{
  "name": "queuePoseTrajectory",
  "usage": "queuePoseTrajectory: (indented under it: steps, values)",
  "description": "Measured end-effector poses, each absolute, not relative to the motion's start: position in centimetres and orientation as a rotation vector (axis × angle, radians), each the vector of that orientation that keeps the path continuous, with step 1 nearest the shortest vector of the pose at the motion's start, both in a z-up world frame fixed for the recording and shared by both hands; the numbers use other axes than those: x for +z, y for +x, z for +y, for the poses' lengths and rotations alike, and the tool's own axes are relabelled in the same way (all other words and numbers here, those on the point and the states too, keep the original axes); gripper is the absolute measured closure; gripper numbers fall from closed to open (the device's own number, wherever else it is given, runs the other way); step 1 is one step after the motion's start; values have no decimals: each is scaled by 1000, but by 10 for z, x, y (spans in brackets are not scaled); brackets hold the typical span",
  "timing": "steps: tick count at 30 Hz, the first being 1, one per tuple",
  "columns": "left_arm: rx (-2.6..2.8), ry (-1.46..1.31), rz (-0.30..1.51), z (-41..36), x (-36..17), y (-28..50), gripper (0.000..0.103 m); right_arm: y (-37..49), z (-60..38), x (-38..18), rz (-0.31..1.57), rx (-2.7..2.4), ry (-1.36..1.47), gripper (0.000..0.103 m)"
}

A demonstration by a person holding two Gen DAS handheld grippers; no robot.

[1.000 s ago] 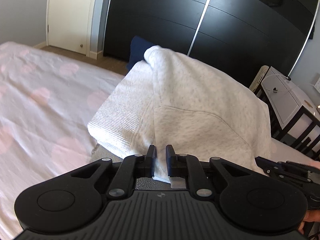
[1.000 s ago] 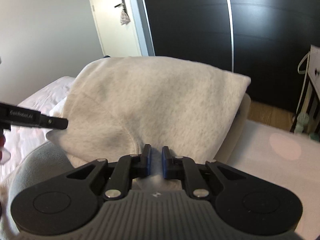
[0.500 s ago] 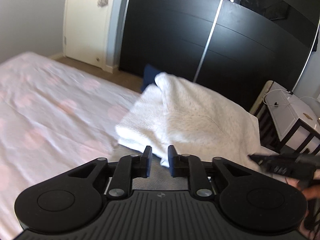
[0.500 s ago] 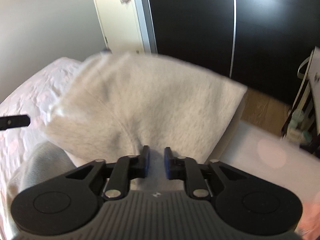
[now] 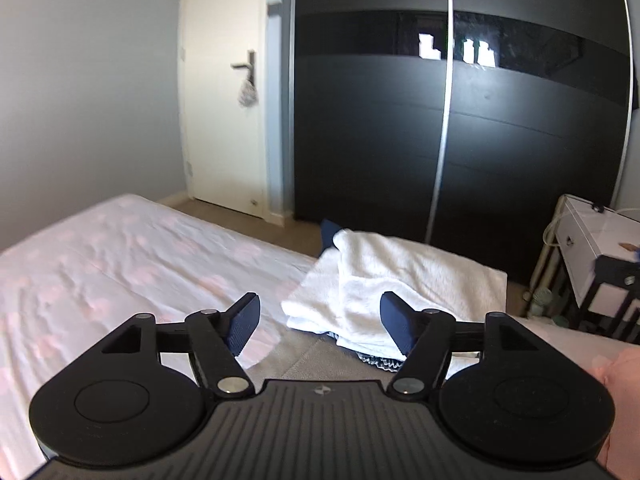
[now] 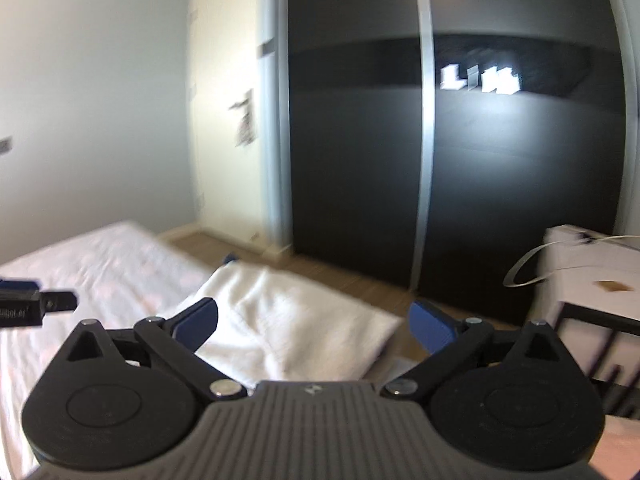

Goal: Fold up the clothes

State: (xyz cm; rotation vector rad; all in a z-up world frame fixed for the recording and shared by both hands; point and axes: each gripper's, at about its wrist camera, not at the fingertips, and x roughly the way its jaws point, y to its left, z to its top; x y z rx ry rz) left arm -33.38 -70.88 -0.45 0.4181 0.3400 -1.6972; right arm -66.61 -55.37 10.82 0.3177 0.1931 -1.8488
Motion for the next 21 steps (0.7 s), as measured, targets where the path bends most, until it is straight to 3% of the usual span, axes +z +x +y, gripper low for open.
queuePoseTrajectory:
  steps: [2,11,21]
  values:
    - [-1662,377,313,-691,0,-341,27,-664,-534,112,176,-1843,316,1]
    - [-1623,352,216,-623,-6,-375,25,-655,-468,90,148,-1842,389,1]
    - [-1589,461,280,-577,-47,-404,25,-651,-437,55,203,-1762,461,1]
